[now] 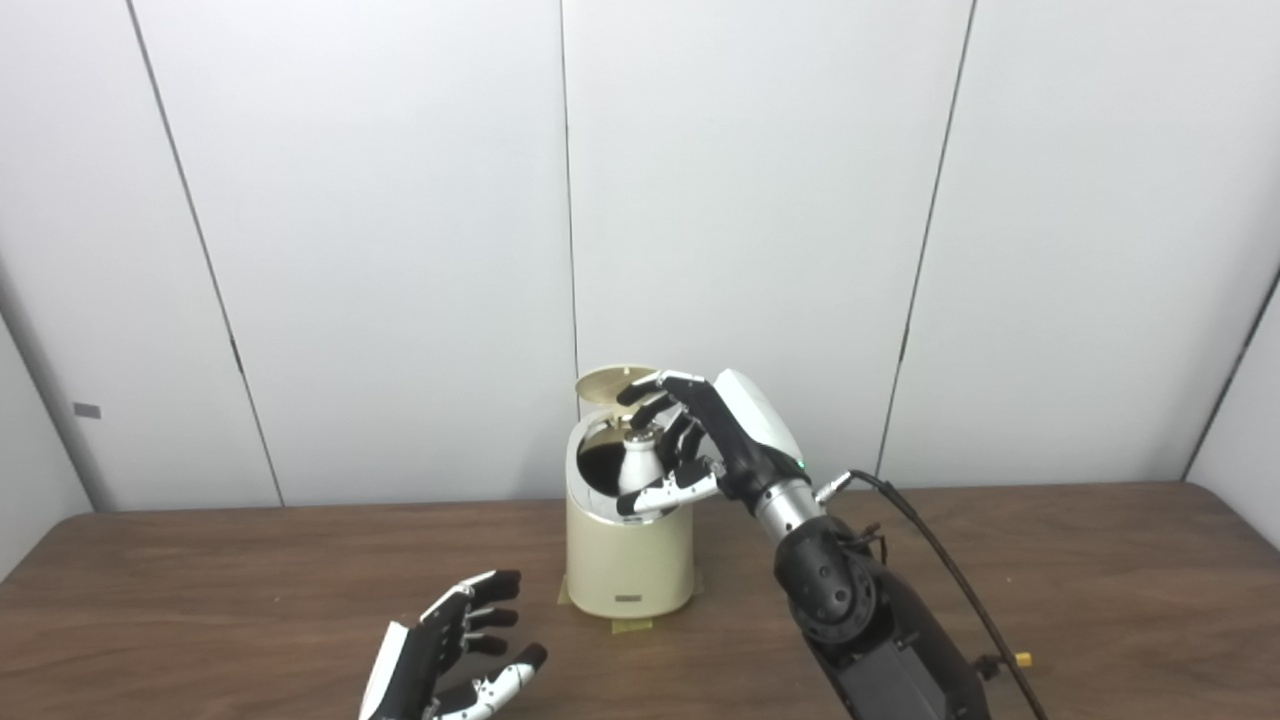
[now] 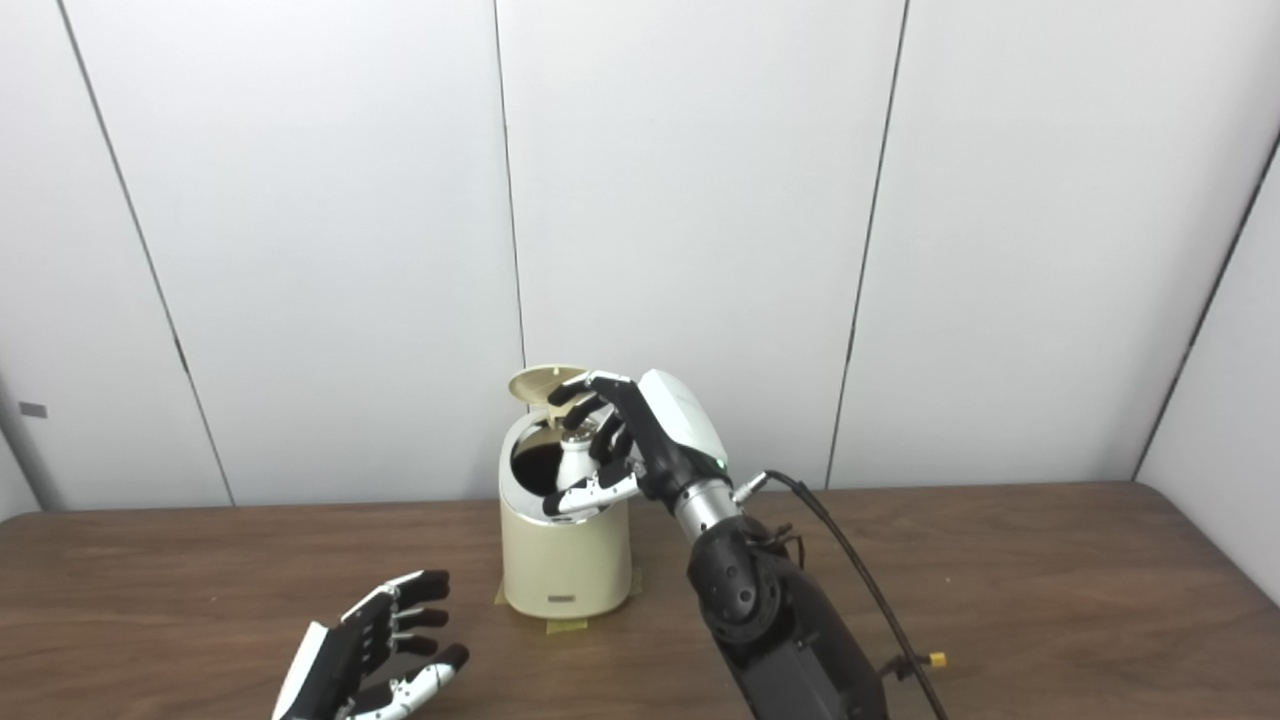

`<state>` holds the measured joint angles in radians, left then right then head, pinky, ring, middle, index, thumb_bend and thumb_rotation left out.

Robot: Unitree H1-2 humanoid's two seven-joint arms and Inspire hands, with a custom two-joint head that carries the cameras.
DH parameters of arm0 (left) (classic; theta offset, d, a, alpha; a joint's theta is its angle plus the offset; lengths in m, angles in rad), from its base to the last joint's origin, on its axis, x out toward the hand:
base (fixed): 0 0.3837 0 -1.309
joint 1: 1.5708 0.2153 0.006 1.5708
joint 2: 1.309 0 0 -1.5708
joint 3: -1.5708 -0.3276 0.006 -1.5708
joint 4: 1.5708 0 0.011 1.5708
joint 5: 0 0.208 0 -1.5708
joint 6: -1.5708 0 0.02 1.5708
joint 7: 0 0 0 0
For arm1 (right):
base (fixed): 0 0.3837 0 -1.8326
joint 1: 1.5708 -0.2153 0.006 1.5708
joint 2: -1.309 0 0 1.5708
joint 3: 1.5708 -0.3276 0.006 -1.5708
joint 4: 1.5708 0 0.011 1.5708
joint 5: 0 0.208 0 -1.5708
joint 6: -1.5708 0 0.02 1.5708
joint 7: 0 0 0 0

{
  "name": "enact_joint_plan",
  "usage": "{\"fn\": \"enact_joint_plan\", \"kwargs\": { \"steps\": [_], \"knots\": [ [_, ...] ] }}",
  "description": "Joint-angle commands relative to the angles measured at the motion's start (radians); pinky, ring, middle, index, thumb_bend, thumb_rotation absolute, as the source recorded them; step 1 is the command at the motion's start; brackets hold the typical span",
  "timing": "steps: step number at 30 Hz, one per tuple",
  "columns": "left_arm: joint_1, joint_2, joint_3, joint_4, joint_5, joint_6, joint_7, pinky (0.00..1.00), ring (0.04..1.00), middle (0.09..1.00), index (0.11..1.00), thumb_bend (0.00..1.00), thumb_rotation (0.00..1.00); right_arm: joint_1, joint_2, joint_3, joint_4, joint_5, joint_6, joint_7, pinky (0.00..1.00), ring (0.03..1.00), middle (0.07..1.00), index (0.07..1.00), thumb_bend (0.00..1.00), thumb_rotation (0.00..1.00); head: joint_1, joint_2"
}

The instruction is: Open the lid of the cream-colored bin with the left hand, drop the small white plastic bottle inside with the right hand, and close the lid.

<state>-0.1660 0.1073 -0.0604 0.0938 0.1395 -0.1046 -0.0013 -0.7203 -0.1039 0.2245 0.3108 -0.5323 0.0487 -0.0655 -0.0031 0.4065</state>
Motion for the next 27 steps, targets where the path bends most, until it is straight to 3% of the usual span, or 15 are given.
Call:
{"fn": "enact_joint_plan", "kwargs": {
  "steps": [1,6,8,11,16,17,20,27],
  "knots": [
    [-0.003,-0.013,-0.009,0.008,0.017,-0.033,0.011,0.65,0.731,0.789,0.794,0.59,0.1,-0.039,-0.004,-0.024,-0.042,0.017,-0.051,-0.04,0.32,0.401,0.588,0.657,0.88,0.06,-0.001,0.001],
    [-0.003,-0.013,-0.007,0.007,0.015,-0.034,0.012,0.65,0.725,0.785,0.793,0.59,0.09,-0.01,-0.008,-0.082,-0.072,0.086,-0.179,-0.1,0.26,0.346,0.532,0.613,0.79,0.02,0.003,-0.003],
    [-0.005,-0.015,-0.004,0.007,0.009,-0.037,0.012,0.65,0.726,0.786,0.794,0.59,0.09,0.01,-0.014,-0.109,-0.09,0.109,-0.222,-0.117,0.24,0.323,0.494,0.593,0.61,0.0,0.008,-0.003],
    [-0.005,-0.016,-0.002,0.006,0.007,-0.038,0.014,0.64,0.719,0.779,0.792,0.6,0.11,0.045,-0.03,-0.137,-0.113,0.124,-0.26,-0.128,0.21,0.3,0.484,0.579,0.57,0.0,0.01,-0.004],
    [-0.005,-0.016,0.002,0.004,-0.004,-0.04,0.01,0.65,0.729,0.789,0.794,0.59,0.1,0.11,-0.066,-0.174,-0.14,0.148,-0.255,-0.113,0.25,0.354,0.488,0.623,0.56,0.0,0.01,-0.004],
    [-0.005,-0.015,0.001,0.004,-0.003,-0.041,0.01,0.64,0.727,0.789,0.795,0.59,0.1,0.125,-0.07,-0.178,-0.15,0.158,-0.242,-0.101,0.28,0.383,0.558,0.646,0.68,0.14,0.01,-0.004],
    [-0.005,-0.015,0.002,0.006,-0.007,-0.044,0.007,0.64,0.726,0.785,0.793,0.59,0.09,0.161,-0.082,-0.187,-0.164,0.194,-0.227,-0.064,0.32,0.419,0.634,0.696,0.78,0.24,0.015,-0.003],
    [-0.005,-0.016,0.001,0.0,-0.01,-0.041,0.004,0.64,0.731,0.785,0.794,0.6,0.1,0.23,-0.089,-0.192,-0.212,0.302,-0.141,0.045,0.39,0.522,0.739,0.783,0.81,0.25,0.04,0.005]
  ]
}}
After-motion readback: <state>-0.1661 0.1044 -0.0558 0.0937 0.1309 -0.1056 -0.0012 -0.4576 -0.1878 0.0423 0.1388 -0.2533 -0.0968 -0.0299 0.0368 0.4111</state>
